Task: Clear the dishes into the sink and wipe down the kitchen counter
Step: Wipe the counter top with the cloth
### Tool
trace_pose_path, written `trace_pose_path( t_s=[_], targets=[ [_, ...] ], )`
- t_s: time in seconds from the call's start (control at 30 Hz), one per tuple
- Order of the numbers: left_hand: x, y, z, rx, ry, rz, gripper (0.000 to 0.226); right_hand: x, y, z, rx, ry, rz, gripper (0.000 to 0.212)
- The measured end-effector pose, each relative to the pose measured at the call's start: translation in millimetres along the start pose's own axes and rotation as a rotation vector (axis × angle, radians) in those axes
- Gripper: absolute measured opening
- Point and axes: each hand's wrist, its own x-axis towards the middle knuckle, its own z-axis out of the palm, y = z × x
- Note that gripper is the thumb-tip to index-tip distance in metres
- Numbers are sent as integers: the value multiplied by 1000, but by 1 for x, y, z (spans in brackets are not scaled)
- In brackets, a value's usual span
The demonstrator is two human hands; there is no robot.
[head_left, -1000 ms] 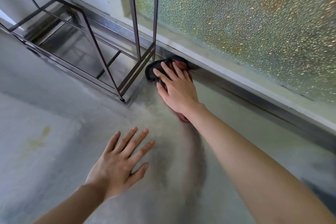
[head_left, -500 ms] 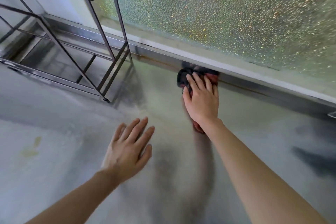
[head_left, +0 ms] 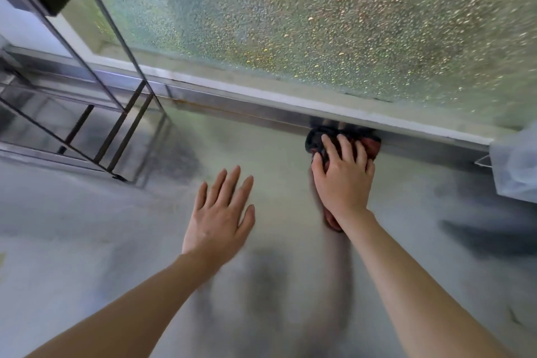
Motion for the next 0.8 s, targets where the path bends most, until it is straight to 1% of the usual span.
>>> trace_pose_path(
  t_s=[0.1,0.17,0.2,0.23,0.27,0.3,0.37,0.4,0.43,0.47,0.5,0.57,0.6,0.67,0.7,0.73,0.8],
  targets=[
    [0,0,-1,-32,-12,-8,56,-3,5,-11,-4,1,-14,46],
    [1,1,-3,-46,-14,-10,57,-7,12,-16,-10,56,-110,41],
    [0,1,-5,-49,-20,-12,58,-9,15,-21,43,38,-137,36],
    [0,1,-6,-57,-28,-11,60,-11,16,-31,159,-16,-118,31],
    [-1,2,-9,-70,-38,-9,62,-13,17,-42,342,-84,-48,27],
    [0,3,-12,-96,-42,-13,63,-15,17,-56,589,-142,74,25],
    [2,8,-20,-252,-53,-65,62,-23,14,-83,1149,-252,373,22],
    [4,14,-28,-396,-50,-108,60,-29,13,-91,1398,-333,492,22],
    [5,21,-34,-574,-50,-155,55,-36,12,-96,1603,-423,567,24],
    [5,31,-44,-779,-82,-214,49,-43,10,-99,1743,-510,614,29],
    [6,43,-53,-969,-159,-264,46,-51,6,-100,1816,-597,649,36],
    [7,61,-67,-1253,-343,-292,44,-64,-5,-99,1870,-689,700,51],
    [7,68,-72,-1356,-413,-300,38,-68,-11,-98,1915,-710,705,57],
    [6,74,-78,-1493,-495,-319,31,-75,-22,-95,1992,-704,656,62],
    [6,75,-78,-1525,-502,-328,32,-77,-26,-95,1972,-671,604,59],
    [6,74,-80,-1538,-479,-339,31,-77,-30,-98,1910,-617,566,51],
    [8,69,-81,-1531,-363,-390,18,-73,-32,-100,1758,-546,534,34]
  ],
)
